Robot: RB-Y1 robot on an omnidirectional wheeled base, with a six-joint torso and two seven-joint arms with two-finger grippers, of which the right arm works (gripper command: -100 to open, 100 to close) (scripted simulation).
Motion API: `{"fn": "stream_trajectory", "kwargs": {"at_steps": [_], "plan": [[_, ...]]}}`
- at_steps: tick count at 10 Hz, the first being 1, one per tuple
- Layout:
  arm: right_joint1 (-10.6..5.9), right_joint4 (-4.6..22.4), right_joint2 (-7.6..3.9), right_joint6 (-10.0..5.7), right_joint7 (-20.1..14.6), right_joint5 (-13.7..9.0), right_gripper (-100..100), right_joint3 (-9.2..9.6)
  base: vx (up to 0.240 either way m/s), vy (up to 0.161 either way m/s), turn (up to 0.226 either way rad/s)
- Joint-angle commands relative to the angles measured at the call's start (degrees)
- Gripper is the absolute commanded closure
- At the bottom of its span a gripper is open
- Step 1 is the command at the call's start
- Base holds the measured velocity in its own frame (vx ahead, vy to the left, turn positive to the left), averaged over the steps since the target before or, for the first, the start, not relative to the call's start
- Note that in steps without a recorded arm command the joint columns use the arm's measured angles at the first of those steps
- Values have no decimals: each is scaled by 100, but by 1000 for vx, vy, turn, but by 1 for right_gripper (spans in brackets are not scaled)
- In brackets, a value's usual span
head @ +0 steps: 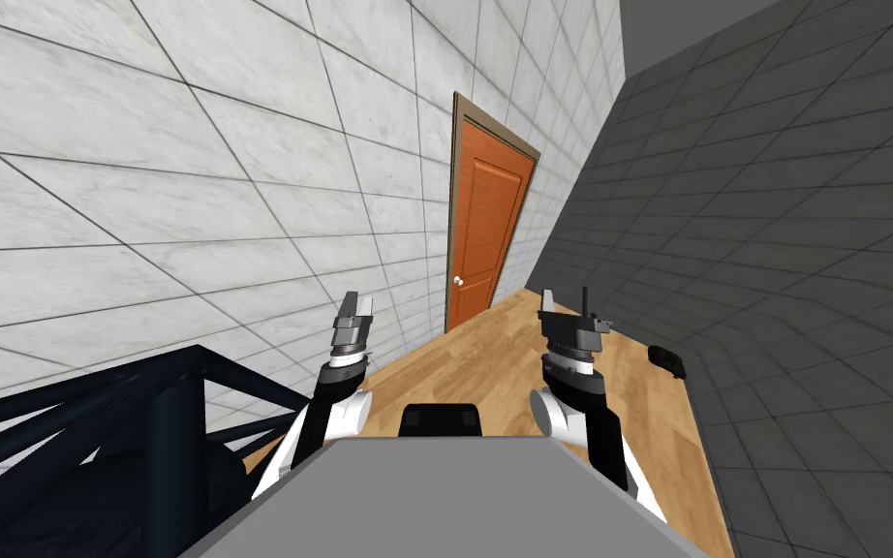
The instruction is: Pull the door open
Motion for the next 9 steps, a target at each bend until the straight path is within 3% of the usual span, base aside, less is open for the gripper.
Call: {"fn": "stream_trajectory", "kwargs": {"at_steps": [1, 9], "plan": [[-31, 160, -40, -45, 137, 51, -100, -5, 31, -13, 46], [-196, 1026, -213, -290, 881, 326, -100, -35, 47, -28, 55]]}}
